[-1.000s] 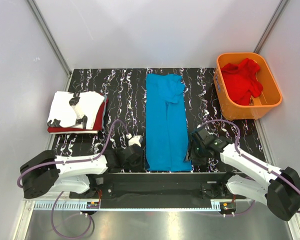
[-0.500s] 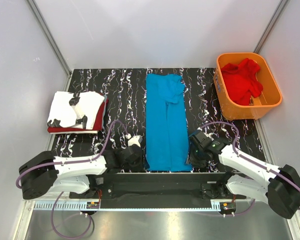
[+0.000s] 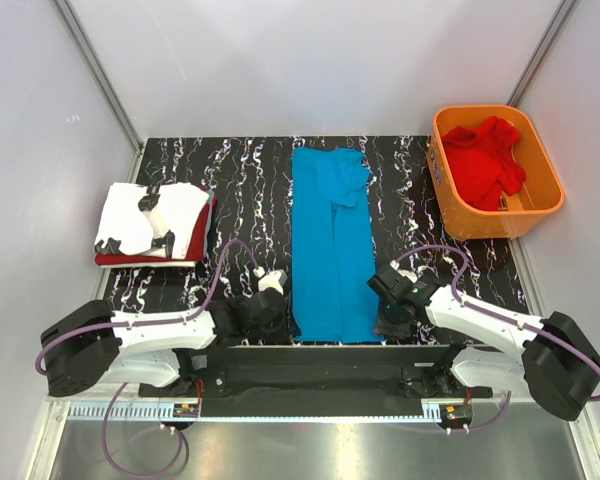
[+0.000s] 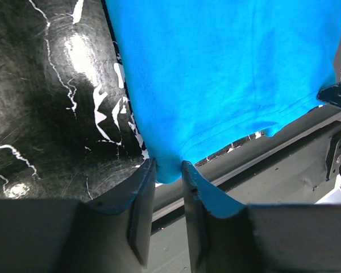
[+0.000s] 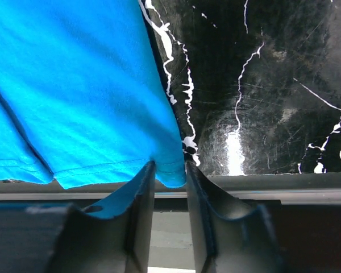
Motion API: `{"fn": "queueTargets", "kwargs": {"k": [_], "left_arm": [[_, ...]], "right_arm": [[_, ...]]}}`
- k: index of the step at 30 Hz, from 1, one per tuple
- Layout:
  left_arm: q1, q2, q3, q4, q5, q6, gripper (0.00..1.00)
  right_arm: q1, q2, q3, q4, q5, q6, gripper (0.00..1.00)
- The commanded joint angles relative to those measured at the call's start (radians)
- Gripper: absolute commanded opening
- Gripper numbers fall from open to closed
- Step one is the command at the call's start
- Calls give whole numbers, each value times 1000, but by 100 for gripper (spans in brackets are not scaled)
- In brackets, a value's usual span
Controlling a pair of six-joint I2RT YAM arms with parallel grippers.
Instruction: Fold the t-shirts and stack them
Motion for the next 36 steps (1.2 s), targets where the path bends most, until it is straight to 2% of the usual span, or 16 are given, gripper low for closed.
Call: {"fn": "queueTargets", "kwargs": {"k": [1, 2, 5, 6, 7, 10, 17, 22, 26, 32, 36], "left_arm": [[-6, 25, 8, 73, 19, -1, 28], [-6, 32, 11, 78, 25, 1, 27], [-8, 48, 19, 82, 33, 4, 18], [-8, 46, 20, 78, 30, 7, 10], [-6, 43, 20, 61, 27, 7, 7], [-6, 13, 29, 6, 0, 15, 0], [3, -56, 97, -106, -35, 44, 0], [93, -60, 187, -166, 2, 130, 0], [195, -37, 281, -210, 10, 215, 0], [334, 57, 435, -246, 45, 314, 0], [397, 176, 548, -235, 68, 354, 0]], "right_arm": [[10, 2, 36, -17, 22, 13, 32], [10, 1, 36, -14, 19, 13, 25], [12, -7, 30, 5, -6, 9, 15], [12, -9, 31, 8, -21, 2, 2], [12, -13, 33, 12, -27, -1, 0], [12, -48, 43, 15, -52, -5, 0], [12, -131, 138, -29, -35, -24, 0], [9, -122, 232, -31, 85, -51, 0], [-37, -5, 324, -15, 155, -109, 0], [-250, 175, 431, 121, 50, -238, 0], [-324, 310, 575, 144, 34, -295, 0]]}}
